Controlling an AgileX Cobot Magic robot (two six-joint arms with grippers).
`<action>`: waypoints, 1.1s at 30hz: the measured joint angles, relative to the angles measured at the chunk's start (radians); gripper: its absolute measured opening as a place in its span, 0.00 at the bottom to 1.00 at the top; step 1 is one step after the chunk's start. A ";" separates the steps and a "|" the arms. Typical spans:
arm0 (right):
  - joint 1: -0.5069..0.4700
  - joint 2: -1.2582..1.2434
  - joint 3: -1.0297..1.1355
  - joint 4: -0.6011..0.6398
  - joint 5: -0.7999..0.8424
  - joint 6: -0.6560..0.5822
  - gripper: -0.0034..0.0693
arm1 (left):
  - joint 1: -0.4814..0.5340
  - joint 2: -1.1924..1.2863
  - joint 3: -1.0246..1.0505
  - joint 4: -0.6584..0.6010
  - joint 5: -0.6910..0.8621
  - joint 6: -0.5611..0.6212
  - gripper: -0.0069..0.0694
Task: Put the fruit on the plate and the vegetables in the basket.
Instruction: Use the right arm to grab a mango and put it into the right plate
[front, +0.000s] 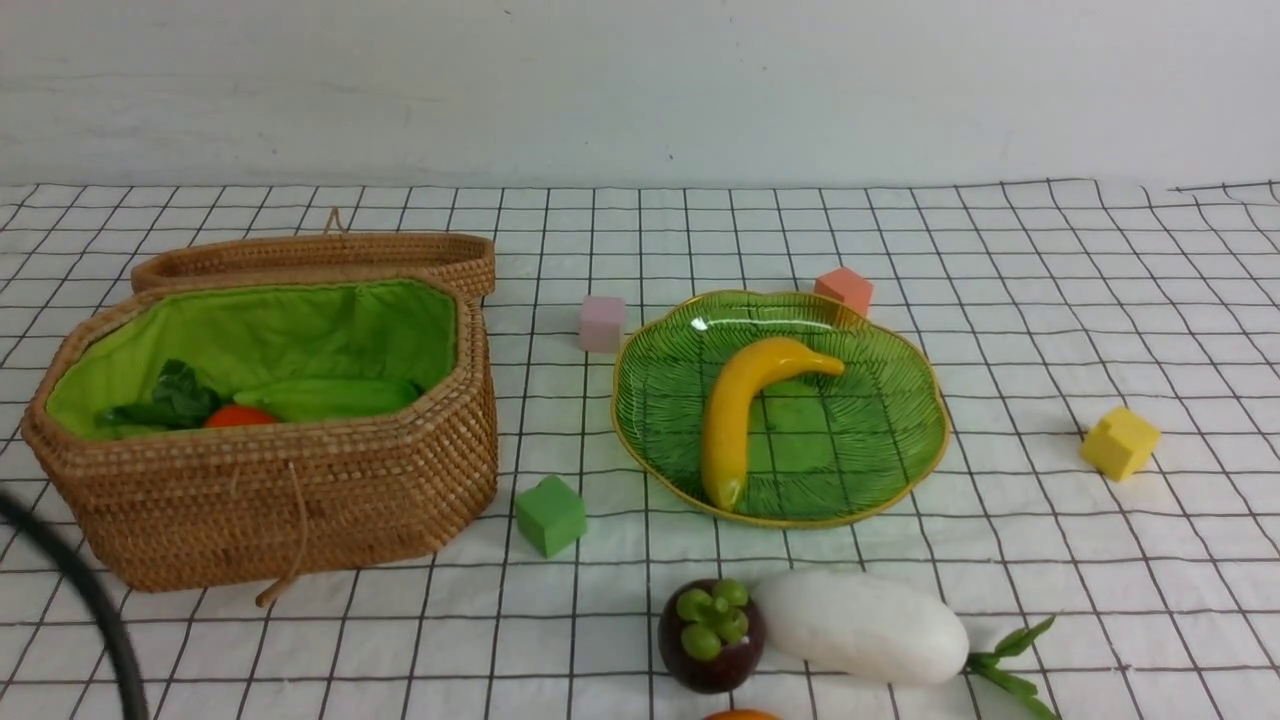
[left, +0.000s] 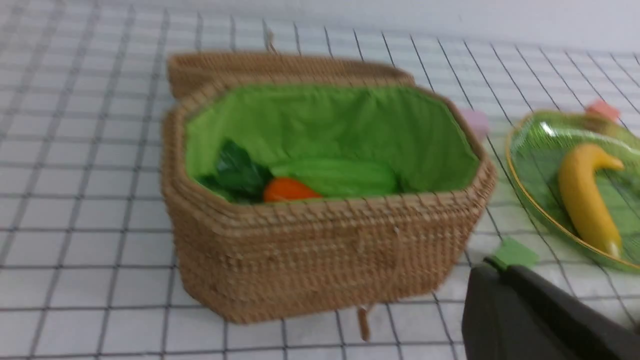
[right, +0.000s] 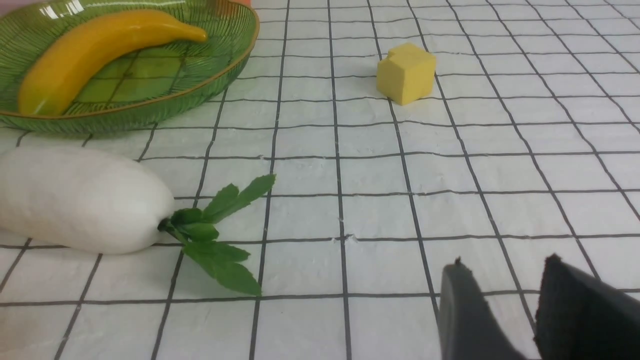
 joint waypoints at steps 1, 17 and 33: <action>0.000 0.000 0.000 0.000 0.000 0.000 0.38 | 0.000 -0.021 0.013 0.005 -0.019 -0.005 0.07; 0.000 0.000 0.000 0.000 0.000 0.000 0.38 | -0.073 -0.372 0.500 0.100 -0.086 -0.120 0.08; 0.000 0.000 0.000 0.000 0.000 0.000 0.38 | -0.073 -0.372 0.500 0.100 -0.080 -0.133 0.10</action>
